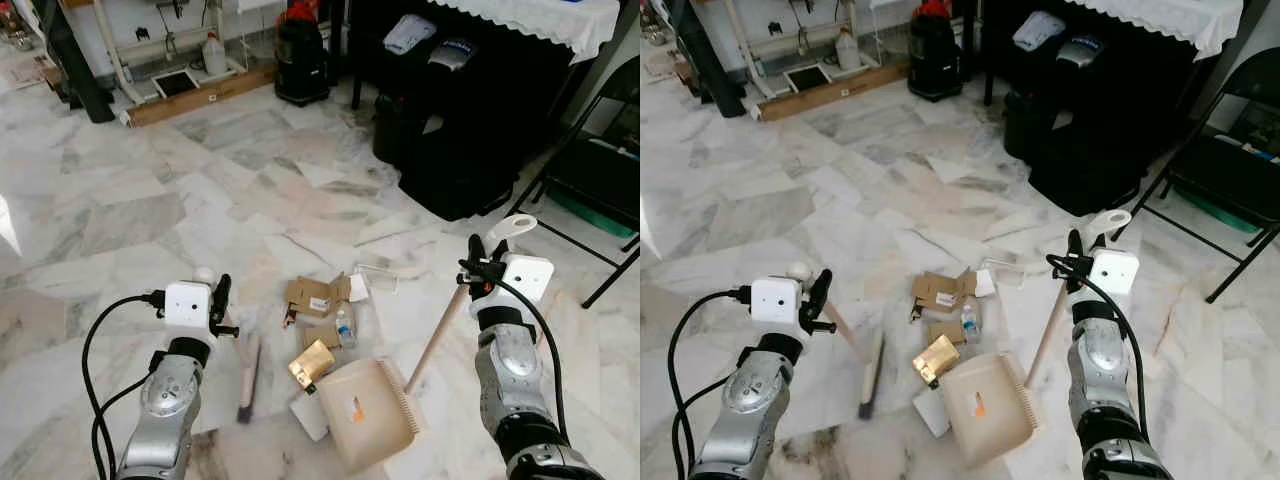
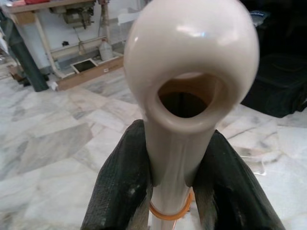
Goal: Sweep floor
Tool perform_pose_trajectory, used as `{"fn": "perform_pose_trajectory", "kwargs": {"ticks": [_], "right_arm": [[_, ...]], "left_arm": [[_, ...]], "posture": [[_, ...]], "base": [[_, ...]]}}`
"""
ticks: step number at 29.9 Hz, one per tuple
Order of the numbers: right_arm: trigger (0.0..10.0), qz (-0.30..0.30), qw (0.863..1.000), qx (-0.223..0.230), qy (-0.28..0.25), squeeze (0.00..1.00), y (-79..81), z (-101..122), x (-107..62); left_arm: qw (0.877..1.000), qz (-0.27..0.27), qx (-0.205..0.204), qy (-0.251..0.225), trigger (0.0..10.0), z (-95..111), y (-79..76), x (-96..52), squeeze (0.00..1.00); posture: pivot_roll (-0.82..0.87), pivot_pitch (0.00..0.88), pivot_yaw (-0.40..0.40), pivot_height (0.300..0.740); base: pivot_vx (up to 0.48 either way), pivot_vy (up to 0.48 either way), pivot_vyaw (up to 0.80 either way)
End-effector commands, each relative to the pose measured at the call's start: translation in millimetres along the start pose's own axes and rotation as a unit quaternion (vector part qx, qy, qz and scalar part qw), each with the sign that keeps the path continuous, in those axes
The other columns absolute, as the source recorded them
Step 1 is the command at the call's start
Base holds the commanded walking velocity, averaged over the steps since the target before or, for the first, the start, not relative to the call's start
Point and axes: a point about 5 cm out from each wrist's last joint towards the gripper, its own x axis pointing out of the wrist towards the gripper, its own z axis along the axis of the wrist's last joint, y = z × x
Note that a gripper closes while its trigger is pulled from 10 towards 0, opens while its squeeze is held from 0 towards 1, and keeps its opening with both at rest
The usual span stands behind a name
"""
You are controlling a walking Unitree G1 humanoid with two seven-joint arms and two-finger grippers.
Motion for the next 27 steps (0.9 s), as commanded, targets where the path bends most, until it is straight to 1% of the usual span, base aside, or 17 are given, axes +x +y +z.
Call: {"fn": "perform_pose_trajectory", "kwargs": {"ticks": [1, 2, 6, 8, 9, 11, 12, 14, 19, 27], "right_arm": [[10.0, -0.007, 1.000, 0.003, -0.017, 0.00, -1.9, 6.1, 0.8], [10.0, -0.007, 1.000, 0.003, -0.017, 0.00, -1.9, 6.1, 0.8], [10.0, -0.033, 0.999, -0.010, -0.009, 0.00, -10.4, 3.2, -2.9], [10.0, -0.052, 0.998, -0.021, -0.009, 0.00, -16.5, 2.9, -4.8], [10.0, -0.069, 0.997, -0.033, -0.012, 0.00, -22.1, 3.5, -6.4], [10.0, -0.072, 0.997, -0.036, -0.013, 0.00, -23.1, 3.6, -6.7], [10.0, -0.084, 0.995, -0.059, -0.012, 0.00, -27.3, 3.8, -7.8], [10.0, -0.094, 0.993, -0.064, -0.011, 0.00, -31.1, 3.8, -8.8], [10.0, -0.098, 0.992, -0.076, 0.001, 0.00, -30.9, -1.0, -11.9], [10.0, -0.093, 0.993, -0.068, 0.020, 0.00, -25.7, -10.5, -16.0]], "left_arm": [[1.000, 0.003, -0.001, -0.018, 10.0, 6.2, 0.7, 1.1, 0.00], [1.000, 0.003, -0.001, -0.018, 10.0, 6.2, 0.7, 1.1, 0.00], [1.000, 0.002, -0.002, -0.018, 10.0, 6.3, 0.9, 1.6, 0.00], [1.000, 0.003, -0.001, -0.018, 10.0, 6.4, 1.0, 1.8, 0.00], [1.000, 0.003, -0.001, -0.018, 10.0, 6.4, 1.1, 1.9, 0.00], [1.000, 0.003, -0.001, -0.018, 10.0, 6.3, 1.1, 2.0, 0.00], [1.000, 0.003, -0.001, -0.017, 10.0, 6.2, 1.2, 2.1, 0.00], [1.000, 0.003, -0.001, -0.017, 10.0, 6.2, 1.1, 2.0, 0.00], [1.000, 0.004, -0.001, -0.017, 10.0, 6.0, 1.4, 2.0, 0.00], [1.000, 0.002, -0.001, -0.015, 10.0, 5.5, 2.6, 1.5, 0.00]], "posture": [[0.07, 0.089, 0.020, 0.740], [0.07, 0.089, 0.020, 0.740], [0.07, 0.092, 0.020, 0.740], [0.07, 0.093, 0.020, 0.740], [0.07, 0.095, 0.019, 0.740], [0.07, 0.095, 0.019, 0.740], [0.07, 0.095, 0.019, 0.740], [0.07, 0.095, 0.019, 0.740], [0.07, 0.097, 0.017, 0.740], [0.08, 0.097, 0.019, 0.740]], "base": [[0.000, 0.000, 0.00], [0.000, 0.000, 0.00], [0.000, 0.000, 0.00], [0.000, 0.000, 0.00], [0.000, 0.000, 0.00], [0.000, 0.000, 0.00], [0.000, 0.000, 0.00], [0.000, 0.000, 0.00], [0.000, 0.000, 0.00], [0.000, 0.000, 0.00]]}}
